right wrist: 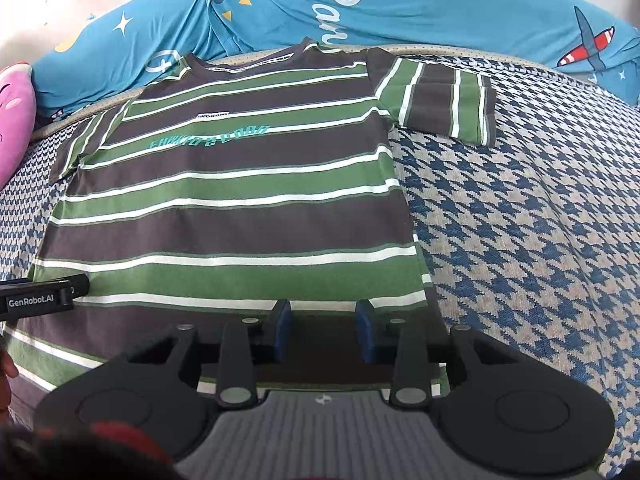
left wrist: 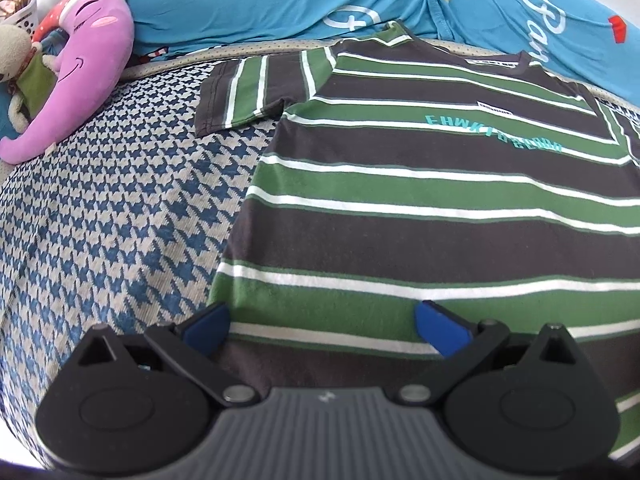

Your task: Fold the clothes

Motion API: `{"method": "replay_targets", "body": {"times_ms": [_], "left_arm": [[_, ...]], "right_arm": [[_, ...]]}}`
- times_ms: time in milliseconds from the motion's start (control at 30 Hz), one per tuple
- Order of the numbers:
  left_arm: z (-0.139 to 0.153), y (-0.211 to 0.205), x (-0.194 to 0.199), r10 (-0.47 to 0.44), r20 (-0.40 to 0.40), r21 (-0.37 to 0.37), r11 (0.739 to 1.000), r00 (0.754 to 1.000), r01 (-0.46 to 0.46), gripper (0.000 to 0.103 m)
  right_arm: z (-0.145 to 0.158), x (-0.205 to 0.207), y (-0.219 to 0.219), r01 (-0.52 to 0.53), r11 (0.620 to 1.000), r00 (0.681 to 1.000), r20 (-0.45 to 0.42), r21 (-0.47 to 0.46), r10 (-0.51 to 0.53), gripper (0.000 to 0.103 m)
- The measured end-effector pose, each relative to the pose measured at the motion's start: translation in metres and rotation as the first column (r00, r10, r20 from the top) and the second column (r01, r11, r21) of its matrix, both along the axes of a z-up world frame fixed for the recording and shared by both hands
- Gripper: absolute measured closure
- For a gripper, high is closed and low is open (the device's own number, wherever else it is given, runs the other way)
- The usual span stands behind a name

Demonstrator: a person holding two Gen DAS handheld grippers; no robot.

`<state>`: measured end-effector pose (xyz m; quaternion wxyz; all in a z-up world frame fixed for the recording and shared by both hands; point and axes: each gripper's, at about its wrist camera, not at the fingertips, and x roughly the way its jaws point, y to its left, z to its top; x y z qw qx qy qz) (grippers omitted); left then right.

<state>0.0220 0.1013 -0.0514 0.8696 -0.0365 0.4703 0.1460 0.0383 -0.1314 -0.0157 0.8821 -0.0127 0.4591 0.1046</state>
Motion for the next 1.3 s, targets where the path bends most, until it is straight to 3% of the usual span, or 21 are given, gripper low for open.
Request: {"method": "replay_targets", "body": {"times_ms": [233, 467, 633, 1033, 1200, 1300], "left_arm": [[0.000, 0.001, -0.001, 0.000, -0.006, -0.019, 1.000, 1.000, 0.000, 0.000], [0.006, 0.002, 0.003, -0.019, -0.039, -0.032, 0.999, 0.999, 0.018, 0.000], [0.013, -0.007, 0.009, -0.052, -0.055, 0.029, 0.998, 0.997, 0.054, 0.000], [0.016, -0.003, 0.046, -0.098, -0.075, -0.074, 0.993, 0.992, 0.093, 0.000], [0.018, -0.003, 0.059, -0.110, -0.058, -0.028, 0.994, 0.992, 0.108, 0.000], [0.024, 0.000, 0.069, -0.113, -0.022, -0.019, 0.993, 0.993, 0.113, 0.000]], "right_arm": [[0.001, -0.003, 0.002, -0.022, 0.999, 1.000, -0.002, -0.023, 0.022, 0.067], [0.013, 0.007, -0.014, 0.013, 0.998, 1.000, 0.017, 0.055, -0.014, 0.066], [0.015, 0.023, -0.027, 0.067, 0.993, 0.998, 0.006, 0.097, -0.068, 0.066], [0.014, 0.054, -0.036, 0.136, 0.983, 0.990, 0.002, 0.125, -0.138, 0.060], [0.014, 0.069, -0.048, 0.183, 0.971, 0.982, 0.011, 0.155, -0.187, 0.059], [0.013, 0.079, -0.050, 0.204, 0.970, 0.978, 0.025, 0.128, -0.209, 0.058]]}}
